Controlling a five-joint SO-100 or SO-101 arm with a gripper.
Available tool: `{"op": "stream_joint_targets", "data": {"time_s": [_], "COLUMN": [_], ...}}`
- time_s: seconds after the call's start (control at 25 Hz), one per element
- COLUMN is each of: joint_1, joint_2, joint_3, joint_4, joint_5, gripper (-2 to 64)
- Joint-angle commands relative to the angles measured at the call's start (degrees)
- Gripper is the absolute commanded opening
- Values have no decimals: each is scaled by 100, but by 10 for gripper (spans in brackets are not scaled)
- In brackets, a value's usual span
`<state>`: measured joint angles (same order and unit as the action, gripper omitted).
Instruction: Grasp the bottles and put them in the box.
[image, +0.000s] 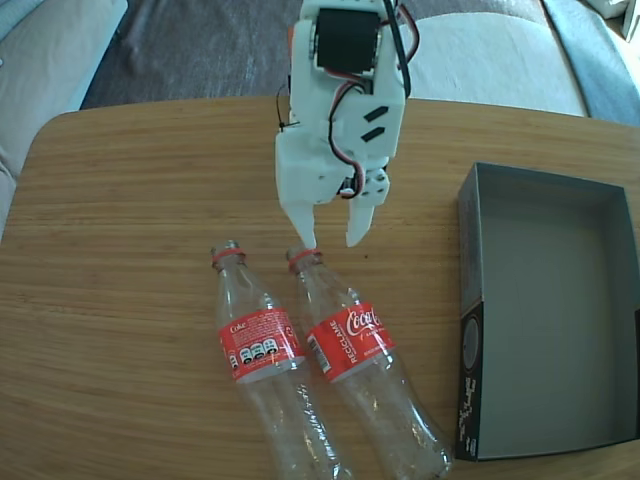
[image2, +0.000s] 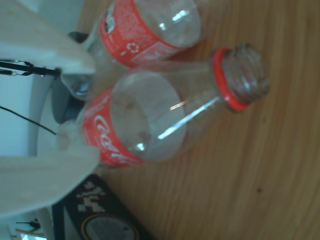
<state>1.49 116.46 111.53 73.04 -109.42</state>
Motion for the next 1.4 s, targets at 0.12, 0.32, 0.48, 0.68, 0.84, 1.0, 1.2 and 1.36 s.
{"op": "stream_joint_targets", "data": {"time_s": [0.12, 0.32, 0.48, 0.68, 0.84, 1.0, 1.2, 1.36], "joint_1": [185, 167, 132, 167, 193, 176, 123, 132], "joint_2": [-211, -185, -272, -272, -176, -176, -299, -290], "joint_3": [-422, -343, -334, -264, -132, -105, -79, 220], "joint_4": [-62, -62, -62, -70, -44, -62, -141, -554], "joint_5": [-905, -1327, -1573, -1600, -1582, -1591, -1591, -1591], "gripper": [149, 149, 149, 178, 368, 423, 417, 420]}}
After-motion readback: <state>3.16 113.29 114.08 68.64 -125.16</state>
